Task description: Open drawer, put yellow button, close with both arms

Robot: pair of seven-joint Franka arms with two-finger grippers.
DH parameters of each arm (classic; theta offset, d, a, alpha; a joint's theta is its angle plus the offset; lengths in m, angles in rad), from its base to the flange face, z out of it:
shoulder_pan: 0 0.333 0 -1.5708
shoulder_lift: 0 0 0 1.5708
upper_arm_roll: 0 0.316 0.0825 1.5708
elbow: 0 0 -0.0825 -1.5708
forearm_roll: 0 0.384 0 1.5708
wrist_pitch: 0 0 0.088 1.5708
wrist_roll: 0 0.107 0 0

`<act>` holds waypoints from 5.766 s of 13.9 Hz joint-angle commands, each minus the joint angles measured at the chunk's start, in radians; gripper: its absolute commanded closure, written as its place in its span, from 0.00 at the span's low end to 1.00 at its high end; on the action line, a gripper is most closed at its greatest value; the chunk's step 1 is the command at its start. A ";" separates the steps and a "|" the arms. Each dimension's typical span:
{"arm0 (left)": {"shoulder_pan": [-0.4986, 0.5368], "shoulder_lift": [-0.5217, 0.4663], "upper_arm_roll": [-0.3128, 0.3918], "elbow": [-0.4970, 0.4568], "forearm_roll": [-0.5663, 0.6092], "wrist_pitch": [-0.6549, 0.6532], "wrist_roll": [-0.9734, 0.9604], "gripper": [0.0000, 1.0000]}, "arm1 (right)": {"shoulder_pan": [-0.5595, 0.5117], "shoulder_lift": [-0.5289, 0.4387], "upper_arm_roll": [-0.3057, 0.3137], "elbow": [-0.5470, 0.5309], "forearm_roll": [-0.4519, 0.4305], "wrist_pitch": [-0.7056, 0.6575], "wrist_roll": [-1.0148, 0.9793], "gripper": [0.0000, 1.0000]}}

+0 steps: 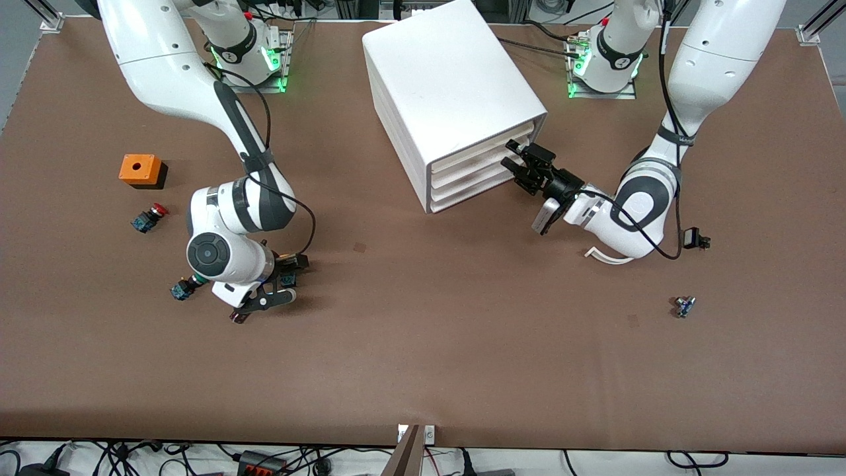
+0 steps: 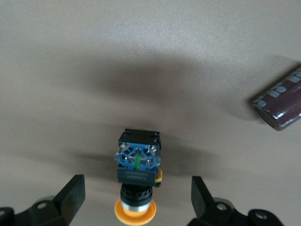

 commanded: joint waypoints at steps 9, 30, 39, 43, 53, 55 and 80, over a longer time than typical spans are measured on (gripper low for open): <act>-0.058 -0.009 -0.002 -0.090 -0.090 0.015 0.024 0.92 | 0.013 0.032 -0.005 0.021 0.016 0.027 0.001 0.23; 0.087 0.191 0.015 0.350 0.045 0.006 -0.228 0.96 | 0.056 -0.057 -0.004 0.464 0.016 -0.402 -0.010 1.00; 0.111 0.128 0.015 0.355 0.047 -0.045 -0.484 0.00 | 0.214 -0.143 -0.008 0.574 0.015 -0.452 0.016 1.00; 0.116 0.056 0.035 0.397 0.143 -0.034 -0.674 0.00 | 0.383 -0.132 -0.015 0.611 0.003 -0.365 0.271 1.00; 0.107 0.021 0.053 0.645 0.848 0.086 -1.111 0.00 | 0.541 -0.065 -0.009 0.611 -0.005 -0.135 0.397 1.00; 0.103 -0.025 0.043 0.637 0.948 0.176 -1.166 0.00 | 0.564 -0.031 -0.014 0.611 -0.007 -0.104 0.406 1.00; 0.084 -0.239 0.038 0.373 1.053 0.366 -1.222 0.00 | 0.658 0.058 -0.050 0.721 -0.033 -0.270 0.477 0.00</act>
